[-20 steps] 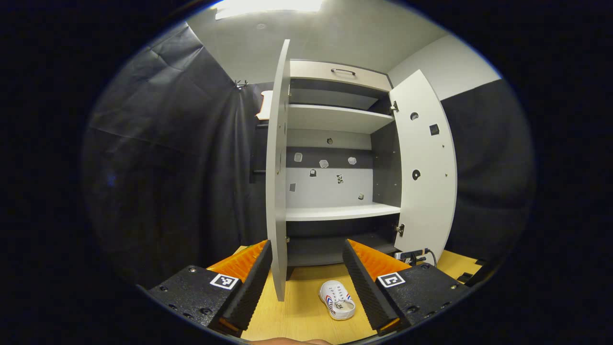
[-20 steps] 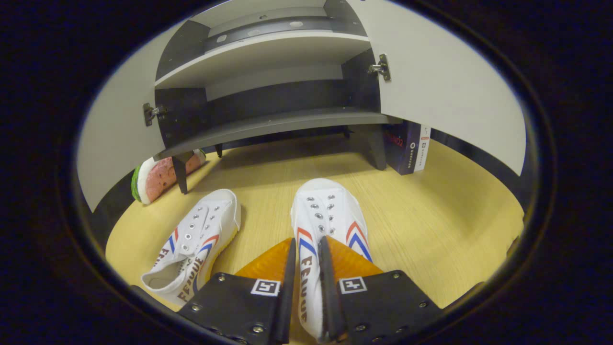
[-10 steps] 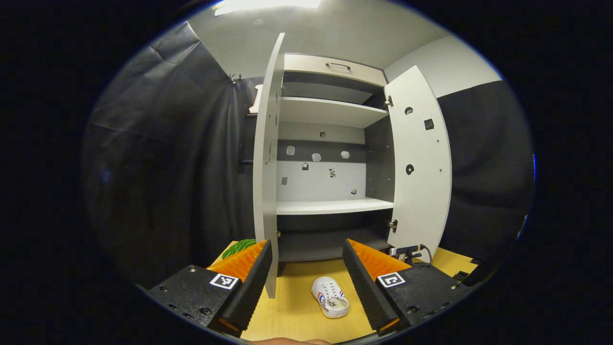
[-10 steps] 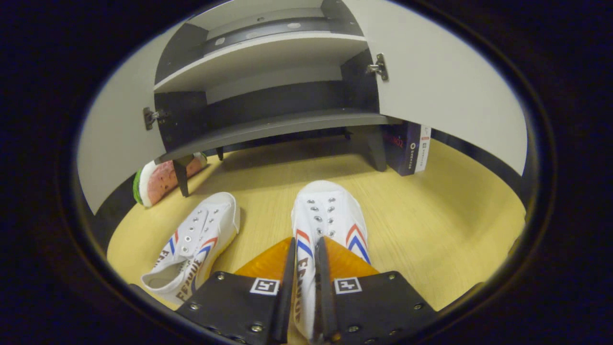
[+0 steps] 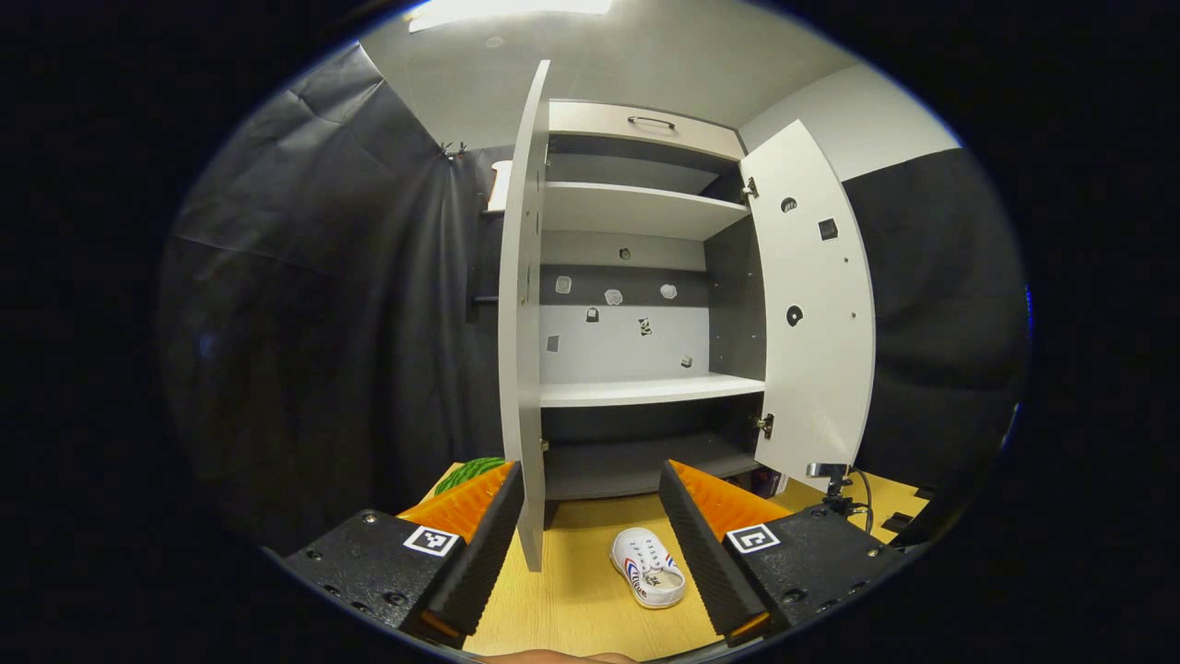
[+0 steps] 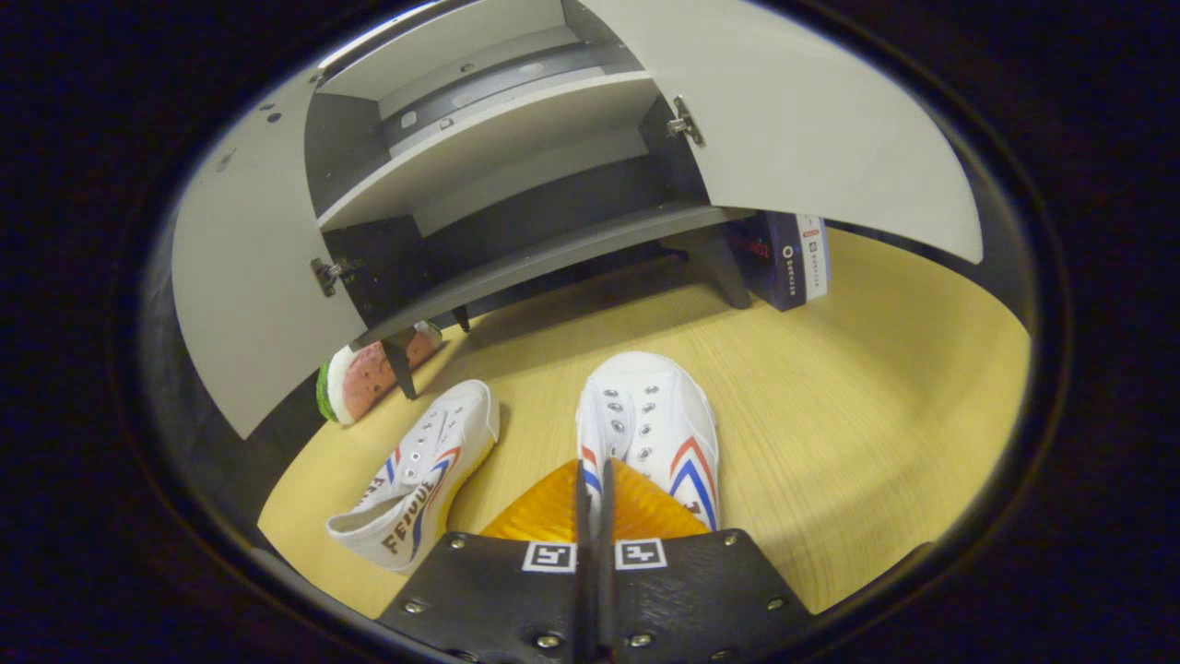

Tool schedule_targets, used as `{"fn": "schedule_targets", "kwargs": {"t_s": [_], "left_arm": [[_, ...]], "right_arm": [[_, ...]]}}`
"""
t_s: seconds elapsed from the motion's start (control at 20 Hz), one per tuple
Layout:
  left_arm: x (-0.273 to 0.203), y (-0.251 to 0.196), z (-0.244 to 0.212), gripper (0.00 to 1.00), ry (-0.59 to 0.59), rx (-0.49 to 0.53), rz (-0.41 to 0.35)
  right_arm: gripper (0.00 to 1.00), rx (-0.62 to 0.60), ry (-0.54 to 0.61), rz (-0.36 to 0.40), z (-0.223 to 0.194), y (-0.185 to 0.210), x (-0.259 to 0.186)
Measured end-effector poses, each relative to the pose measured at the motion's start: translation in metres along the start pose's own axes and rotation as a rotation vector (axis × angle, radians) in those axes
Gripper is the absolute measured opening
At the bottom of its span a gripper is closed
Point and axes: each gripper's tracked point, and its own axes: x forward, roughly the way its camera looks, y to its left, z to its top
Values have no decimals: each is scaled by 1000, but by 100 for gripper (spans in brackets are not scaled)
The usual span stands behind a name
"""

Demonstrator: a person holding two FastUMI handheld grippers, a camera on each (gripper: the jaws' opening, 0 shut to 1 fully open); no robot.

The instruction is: Grab one shoe with the right hand and put it into the shoe cabinet, grab the other shoe with the left hand and put it into the shoe cabinet; then close the right door with the right hand and the left door with the left hand.

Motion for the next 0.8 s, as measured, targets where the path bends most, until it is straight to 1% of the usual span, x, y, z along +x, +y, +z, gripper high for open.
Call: {"fn": "schedule_targets", "kwargs": {"t_s": [0.25, 0.35, 0.45, 0.5, 0.55, 0.6, 0.65, 0.8], "left_arm": [[2, -7, -14, 90, 19, -19, -24], [3, -9, -21, 90, 23, -13, -27], [7, -8, -29, 90, 31, -4, -28], [8, -6, -33, 92, 36, -13, -22], [10, -4, -36, 90, 36, -20, -19], [11, -3, -40, 90, 39, -24, -16], [13, -3, -43, 90, 42, -26, -12], [20, -5, -51, 90, 52, -26, -31]], "right_arm": [[1, 1, -78, 38, 37, 7, -42], [1, -43, -132, 28, 62, 9, -61], [1, -128, -174, 24, 87, 14, -81], [0, -163, -195, 23, 103, 17, -91], [1, -188, -214, 25, 119, 21, -103], [5, -201, -233, 31, 136, 27, -114], [1, -216, -252, 45, 154, 34, -127], [1, -278, -322, 86, 212, 59, -159]]}}
